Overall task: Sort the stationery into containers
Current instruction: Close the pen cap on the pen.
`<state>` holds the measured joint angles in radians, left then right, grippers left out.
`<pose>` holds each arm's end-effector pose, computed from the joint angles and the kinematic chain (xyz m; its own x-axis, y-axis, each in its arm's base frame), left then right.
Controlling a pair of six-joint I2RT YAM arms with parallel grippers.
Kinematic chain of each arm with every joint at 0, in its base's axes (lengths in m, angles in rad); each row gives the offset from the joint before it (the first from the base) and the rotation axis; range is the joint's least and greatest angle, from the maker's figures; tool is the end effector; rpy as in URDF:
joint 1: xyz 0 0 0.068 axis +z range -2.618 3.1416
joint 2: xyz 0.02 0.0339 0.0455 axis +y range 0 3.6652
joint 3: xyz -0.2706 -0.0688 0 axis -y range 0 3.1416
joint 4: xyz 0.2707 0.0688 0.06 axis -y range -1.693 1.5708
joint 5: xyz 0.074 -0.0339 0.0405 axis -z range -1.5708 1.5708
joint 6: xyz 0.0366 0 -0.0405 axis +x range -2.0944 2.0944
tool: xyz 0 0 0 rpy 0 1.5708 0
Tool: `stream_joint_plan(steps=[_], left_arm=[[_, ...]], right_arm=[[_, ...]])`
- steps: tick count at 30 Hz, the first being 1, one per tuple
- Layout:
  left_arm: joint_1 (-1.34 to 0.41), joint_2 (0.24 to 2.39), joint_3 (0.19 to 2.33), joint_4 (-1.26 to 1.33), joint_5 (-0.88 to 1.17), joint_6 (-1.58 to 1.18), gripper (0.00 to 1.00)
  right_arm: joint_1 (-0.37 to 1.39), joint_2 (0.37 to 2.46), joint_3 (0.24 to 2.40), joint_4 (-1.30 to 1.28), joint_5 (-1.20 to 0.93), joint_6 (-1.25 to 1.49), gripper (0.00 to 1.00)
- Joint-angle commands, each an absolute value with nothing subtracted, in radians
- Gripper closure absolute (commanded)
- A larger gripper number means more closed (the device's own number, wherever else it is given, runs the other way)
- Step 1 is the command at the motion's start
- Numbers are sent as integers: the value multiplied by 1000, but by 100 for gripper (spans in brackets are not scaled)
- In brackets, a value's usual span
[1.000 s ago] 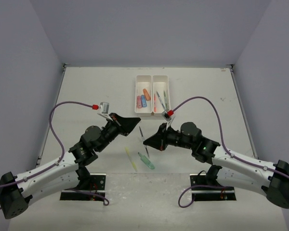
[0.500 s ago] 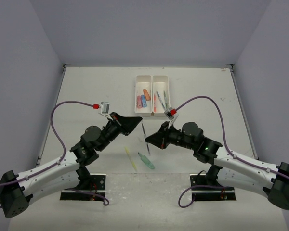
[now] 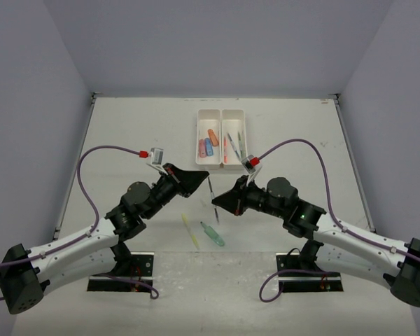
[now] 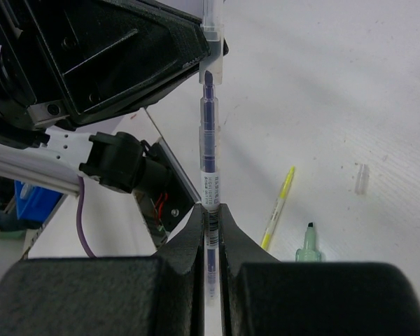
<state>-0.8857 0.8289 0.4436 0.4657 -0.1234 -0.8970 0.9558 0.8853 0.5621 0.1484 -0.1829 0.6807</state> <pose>0.1430 -0.1679 0.2757 -0.5082 -0.6038 -0.6142 0.4708 0.4025 -0.7851 0.1288 0.1939 0.2748 -0.6485 0.1546 -0.7454 -0.6413 0.4166 0.6443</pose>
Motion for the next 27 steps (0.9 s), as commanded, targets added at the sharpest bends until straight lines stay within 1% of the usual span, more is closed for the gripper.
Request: stream_joint_plan(steps=[1,14,21,24,25,27], left_arm=[[-882,821,428,528,-103,-880,100],[-885,833,414,568,-69,-904,100],[-884,824,402,575,-69,-907,100],[-885,824,403,575,-63,-899,100],[-885,824,406,571,-60,-891,97],[-884,825,424,554,-57,-874,88]], right_arm=[[963,870,621,138,-126,670,100],[962,907,685,187,-131,670,100],[962,916,713,209,-44,672,100],[963,931,730,212,27,657,100],[963,936,736,212,32,652,100],[963,943,748,214,0,631,100]])
